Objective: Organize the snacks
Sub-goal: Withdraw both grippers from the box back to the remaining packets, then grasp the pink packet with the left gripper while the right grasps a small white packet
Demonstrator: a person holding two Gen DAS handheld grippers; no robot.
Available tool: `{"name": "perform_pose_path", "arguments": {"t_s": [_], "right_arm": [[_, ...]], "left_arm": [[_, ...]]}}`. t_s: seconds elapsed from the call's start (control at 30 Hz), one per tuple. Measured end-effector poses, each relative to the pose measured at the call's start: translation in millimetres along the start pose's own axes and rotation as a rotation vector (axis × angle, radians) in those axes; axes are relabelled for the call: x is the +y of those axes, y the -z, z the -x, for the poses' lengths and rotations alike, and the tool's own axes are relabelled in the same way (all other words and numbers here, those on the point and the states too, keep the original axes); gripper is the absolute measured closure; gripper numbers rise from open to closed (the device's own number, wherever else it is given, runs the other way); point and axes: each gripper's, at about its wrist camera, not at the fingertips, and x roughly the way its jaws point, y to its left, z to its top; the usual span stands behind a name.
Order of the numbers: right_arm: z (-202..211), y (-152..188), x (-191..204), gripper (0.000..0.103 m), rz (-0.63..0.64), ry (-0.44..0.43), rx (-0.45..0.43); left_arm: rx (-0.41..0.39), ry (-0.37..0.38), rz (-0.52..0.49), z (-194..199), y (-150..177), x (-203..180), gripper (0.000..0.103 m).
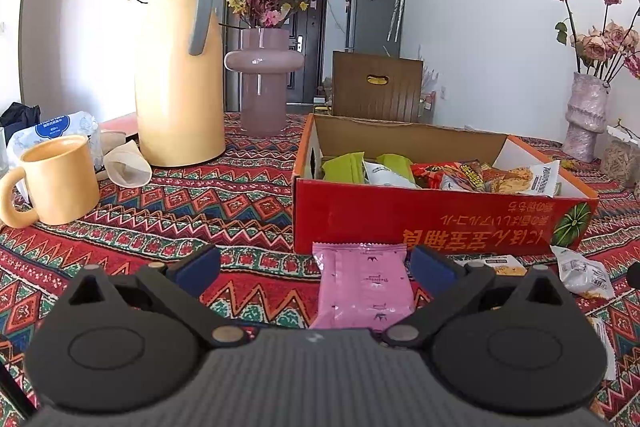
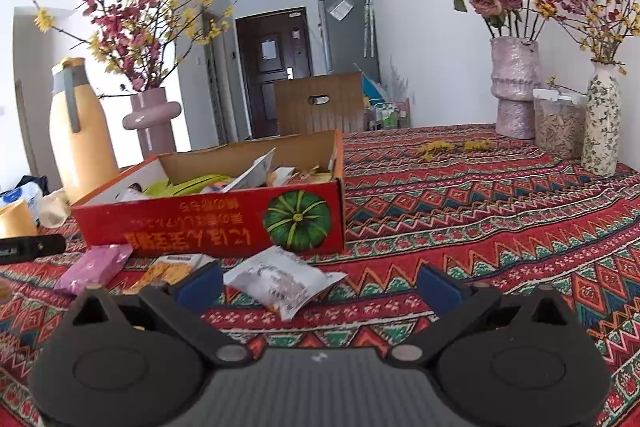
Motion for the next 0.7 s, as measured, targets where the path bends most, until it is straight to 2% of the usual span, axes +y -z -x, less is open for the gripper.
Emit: {"name": "perform_pose_path", "arguments": {"t_s": [0.2, 0.53, 0.7], "right_arm": [[-9, -8, 12, 0.0, 0.053, -0.004, 0.041], [-68, -25, 31, 0.0, 0.195, 0.029, 0.21], [-90, -26, 30, 0.0, 0.191, -0.001, 0.264]], "left_arm": [[0.016, 0.018, 0.026, -2, -1, 5, 0.0], [0.051, 0.017, 0.074, -9, -1, 13, 0.0], [0.057, 0.012, 0.08, -10, -1, 13, 0.0]]}}
